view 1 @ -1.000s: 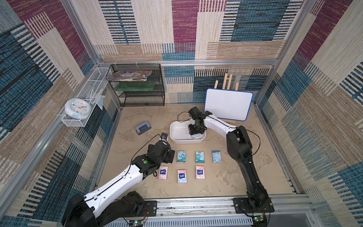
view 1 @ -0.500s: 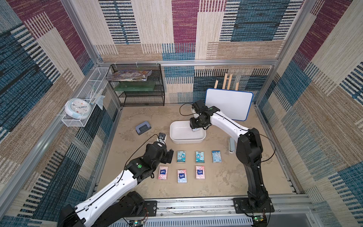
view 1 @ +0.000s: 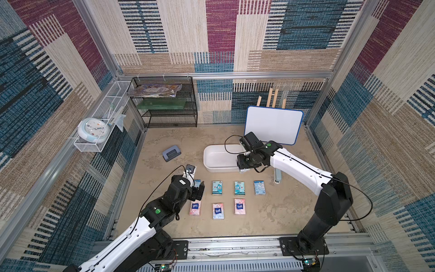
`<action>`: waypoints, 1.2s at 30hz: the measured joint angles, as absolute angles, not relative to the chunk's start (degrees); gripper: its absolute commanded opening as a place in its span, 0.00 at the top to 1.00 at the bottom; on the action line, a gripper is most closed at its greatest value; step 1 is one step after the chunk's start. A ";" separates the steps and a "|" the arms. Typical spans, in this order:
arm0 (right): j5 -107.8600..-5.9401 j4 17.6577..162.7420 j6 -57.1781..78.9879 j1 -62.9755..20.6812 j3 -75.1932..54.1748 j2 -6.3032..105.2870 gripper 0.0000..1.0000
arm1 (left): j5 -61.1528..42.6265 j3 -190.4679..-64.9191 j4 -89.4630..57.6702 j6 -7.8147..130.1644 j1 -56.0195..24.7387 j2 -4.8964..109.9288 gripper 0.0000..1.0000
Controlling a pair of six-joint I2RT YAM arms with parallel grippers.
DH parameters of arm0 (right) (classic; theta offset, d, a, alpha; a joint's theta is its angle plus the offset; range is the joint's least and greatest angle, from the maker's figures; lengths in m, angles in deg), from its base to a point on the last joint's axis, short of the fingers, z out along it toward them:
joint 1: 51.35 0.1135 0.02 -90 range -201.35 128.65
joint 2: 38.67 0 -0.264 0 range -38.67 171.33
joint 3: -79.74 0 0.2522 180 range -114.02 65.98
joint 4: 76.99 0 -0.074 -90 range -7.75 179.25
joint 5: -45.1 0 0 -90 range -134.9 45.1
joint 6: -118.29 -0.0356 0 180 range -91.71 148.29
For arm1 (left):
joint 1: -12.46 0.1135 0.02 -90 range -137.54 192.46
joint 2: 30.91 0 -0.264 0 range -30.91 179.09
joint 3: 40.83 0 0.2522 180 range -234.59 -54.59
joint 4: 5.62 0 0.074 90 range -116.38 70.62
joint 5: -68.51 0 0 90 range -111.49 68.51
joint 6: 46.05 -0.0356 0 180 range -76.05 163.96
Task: Take the pocket tissues out of the storage box
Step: Place the pocket tissues at the center of the board.
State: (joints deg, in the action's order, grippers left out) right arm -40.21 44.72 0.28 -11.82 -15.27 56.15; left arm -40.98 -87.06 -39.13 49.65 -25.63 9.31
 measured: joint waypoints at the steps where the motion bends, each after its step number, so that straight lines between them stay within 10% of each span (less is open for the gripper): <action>1: -39.93 44.69 -0.92 -11.36 -12.74 54.12 0.48 | -40.89 -86.34 -38.71 49.45 -25.63 8.46 0.00; 36: -43.67 51.91 -18.28 -7.23 29.47 30.60 0.47 | -41.11 -82.64 -37.51 44.01 -25.63 1.45 0.00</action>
State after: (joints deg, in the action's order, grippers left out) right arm -43.67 51.91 -18.28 -7.23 29.47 30.60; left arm -41.11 -82.64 -37.51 44.01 -25.63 1.45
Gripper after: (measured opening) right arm 0.531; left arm 0.997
